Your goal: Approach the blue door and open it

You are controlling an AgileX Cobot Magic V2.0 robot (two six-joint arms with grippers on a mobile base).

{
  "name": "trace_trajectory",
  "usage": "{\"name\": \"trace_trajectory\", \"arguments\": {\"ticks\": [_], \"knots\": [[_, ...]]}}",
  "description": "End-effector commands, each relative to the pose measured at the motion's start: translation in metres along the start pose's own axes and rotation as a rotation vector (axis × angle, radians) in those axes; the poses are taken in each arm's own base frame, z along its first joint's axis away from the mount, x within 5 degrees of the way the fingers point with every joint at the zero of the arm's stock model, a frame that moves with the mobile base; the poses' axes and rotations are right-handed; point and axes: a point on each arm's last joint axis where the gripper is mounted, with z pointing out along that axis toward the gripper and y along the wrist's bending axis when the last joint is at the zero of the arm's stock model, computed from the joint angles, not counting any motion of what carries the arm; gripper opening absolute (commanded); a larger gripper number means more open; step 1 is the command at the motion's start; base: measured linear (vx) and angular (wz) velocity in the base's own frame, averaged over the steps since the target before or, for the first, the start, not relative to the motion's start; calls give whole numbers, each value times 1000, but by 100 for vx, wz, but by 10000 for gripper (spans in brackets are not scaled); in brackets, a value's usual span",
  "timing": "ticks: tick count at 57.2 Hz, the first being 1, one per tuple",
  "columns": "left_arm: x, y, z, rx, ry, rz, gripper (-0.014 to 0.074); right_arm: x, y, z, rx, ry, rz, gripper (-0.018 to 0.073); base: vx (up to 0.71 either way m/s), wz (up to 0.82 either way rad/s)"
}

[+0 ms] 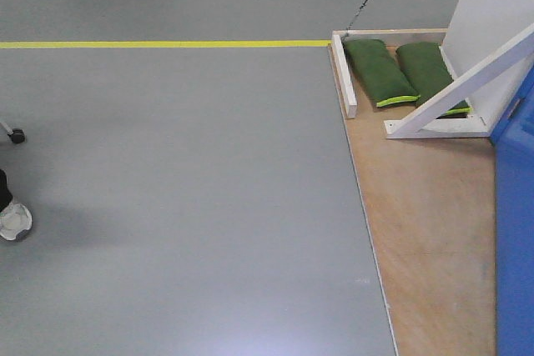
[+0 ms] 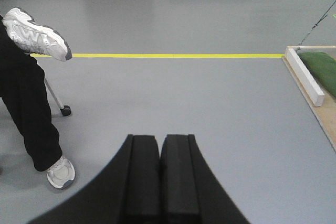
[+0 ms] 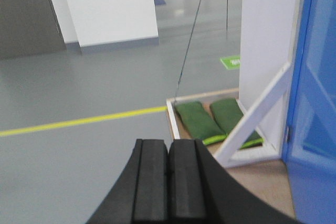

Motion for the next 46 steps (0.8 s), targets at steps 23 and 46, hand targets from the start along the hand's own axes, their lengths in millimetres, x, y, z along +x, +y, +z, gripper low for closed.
{"name": "trace_trajectory", "arguments": {"ticks": [23,46], "knots": [[-16,0,-4,7,-120,-9,73,-100,0,18,72,-300,6,8,0,0],[-16,0,-4,7,-120,-9,73,-119,-90,-1,663,-743,438,8,0,0]]}}
